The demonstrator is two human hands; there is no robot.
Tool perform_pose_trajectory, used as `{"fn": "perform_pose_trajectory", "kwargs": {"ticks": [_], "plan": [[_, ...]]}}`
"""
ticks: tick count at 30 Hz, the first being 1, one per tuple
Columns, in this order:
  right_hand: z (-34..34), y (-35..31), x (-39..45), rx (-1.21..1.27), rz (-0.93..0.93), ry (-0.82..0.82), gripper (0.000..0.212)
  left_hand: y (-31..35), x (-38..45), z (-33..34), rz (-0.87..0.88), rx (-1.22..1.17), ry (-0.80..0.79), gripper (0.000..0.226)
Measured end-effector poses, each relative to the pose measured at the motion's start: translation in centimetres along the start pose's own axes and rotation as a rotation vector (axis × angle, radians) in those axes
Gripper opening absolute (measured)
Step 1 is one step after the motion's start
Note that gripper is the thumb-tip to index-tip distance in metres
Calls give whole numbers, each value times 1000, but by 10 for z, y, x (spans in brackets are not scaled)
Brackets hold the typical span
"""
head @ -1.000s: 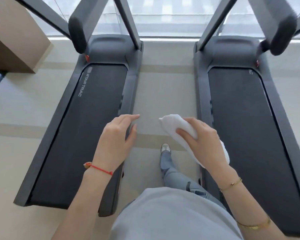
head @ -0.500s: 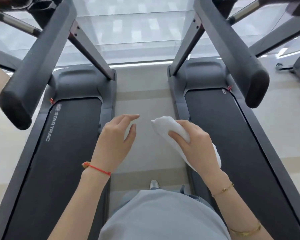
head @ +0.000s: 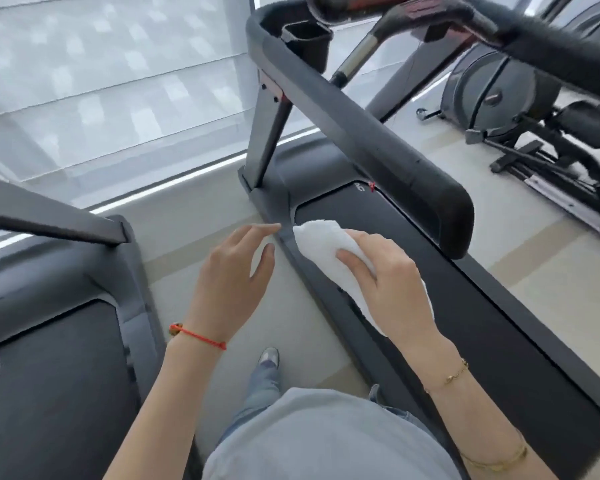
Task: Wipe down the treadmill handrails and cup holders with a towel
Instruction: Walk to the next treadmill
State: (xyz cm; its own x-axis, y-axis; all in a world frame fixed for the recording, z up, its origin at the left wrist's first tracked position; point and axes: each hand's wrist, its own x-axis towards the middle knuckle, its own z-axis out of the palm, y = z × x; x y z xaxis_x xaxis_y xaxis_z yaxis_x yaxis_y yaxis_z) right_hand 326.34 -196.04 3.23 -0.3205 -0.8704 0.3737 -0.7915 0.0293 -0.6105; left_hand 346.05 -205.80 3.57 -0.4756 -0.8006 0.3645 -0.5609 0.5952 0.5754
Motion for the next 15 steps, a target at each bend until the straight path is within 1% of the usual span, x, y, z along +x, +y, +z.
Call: {"fn": "perform_pose_trajectory", "kwargs": {"ticks": [5, 8, 11, 15], "plan": [[2, -8, 45, -95, 74, 205, 39, -21, 91, 11, 205, -83, -74, 26], [-1, -11, 68, -239, 95, 354, 36, -29, 143, 21, 338, -127, -146, 27], [-2, -9, 90, -384, 156, 492, 35, -31, 187, 30, 450, -149, -198, 27], [-1, -3, 112, -528, 238, 590, 40, -28, 230, 41, 563, -203, -275, 28]]}}
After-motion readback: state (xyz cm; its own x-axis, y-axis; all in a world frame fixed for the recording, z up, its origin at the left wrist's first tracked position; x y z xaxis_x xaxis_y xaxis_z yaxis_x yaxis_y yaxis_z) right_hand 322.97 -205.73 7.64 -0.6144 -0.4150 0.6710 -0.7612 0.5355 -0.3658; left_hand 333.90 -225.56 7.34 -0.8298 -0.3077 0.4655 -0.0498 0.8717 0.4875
